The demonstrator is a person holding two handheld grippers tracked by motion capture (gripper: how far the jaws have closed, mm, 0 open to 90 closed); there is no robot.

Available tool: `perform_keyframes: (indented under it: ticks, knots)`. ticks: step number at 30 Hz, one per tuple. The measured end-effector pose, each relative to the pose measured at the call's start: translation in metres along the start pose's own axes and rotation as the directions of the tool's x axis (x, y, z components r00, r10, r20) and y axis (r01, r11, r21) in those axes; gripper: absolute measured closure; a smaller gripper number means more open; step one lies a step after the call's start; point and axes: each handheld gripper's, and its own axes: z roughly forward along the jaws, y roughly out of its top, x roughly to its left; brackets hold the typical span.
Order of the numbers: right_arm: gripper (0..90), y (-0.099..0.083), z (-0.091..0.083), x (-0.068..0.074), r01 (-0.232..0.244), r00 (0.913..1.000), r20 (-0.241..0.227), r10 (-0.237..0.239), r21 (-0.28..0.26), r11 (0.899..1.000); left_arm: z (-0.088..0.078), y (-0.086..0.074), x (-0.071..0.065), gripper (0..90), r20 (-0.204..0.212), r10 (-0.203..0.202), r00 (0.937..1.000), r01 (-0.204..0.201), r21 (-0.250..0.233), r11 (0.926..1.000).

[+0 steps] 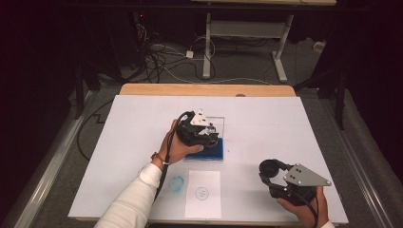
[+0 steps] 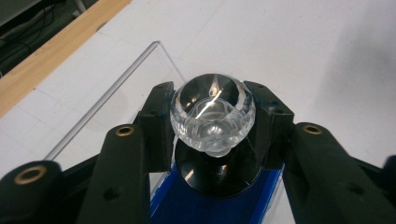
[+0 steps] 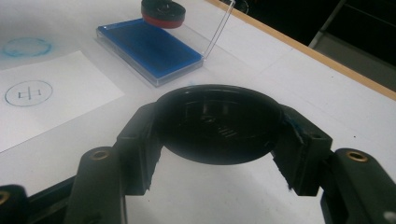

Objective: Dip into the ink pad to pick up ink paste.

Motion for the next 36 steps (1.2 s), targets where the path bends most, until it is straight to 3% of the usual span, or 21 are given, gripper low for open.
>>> perform_keyframes:
  ticks: [12,21,28,34,36]
  knots:
    - [38.6,0.0,0.002,0.002,0.013,0.9998,-0.015,-0.013,0.011,1.0,0.019,-0.015,-0.004,54.5,0.01,-0.025,0.9996,0.025,0.031,0.9992]
    - [38.6,0.0,0.003,0.003,0.024,0.9994,-0.027,-0.023,0.024,0.999,0.024,-0.017,-0.01,54.5,0.001,0.002,1.0,-0.002,0.054,0.9986]
    - [38.6,0.0,0.005,0.005,0.033,0.9988,-0.037,-0.032,0.032,0.999,0.025,-0.021,-0.009,54.5,0.003,-0.007,1.0,0.007,0.034,0.9994]
    - [38.6,0.0,0.005,0.006,0.034,0.9987,-0.04,-0.033,0.033,0.999,0.024,-0.03,-0.003,54.5,0.036,-0.062,0.9974,0.062,-0.011,0.998]
    - [38.6,0.0,0.005,0.006,0.033,0.9987,-0.04,-0.032,0.034,0.999,0.024,-0.031,-0.004,54.5,0.033,-0.054,0.998,0.055,-0.007,0.9985]
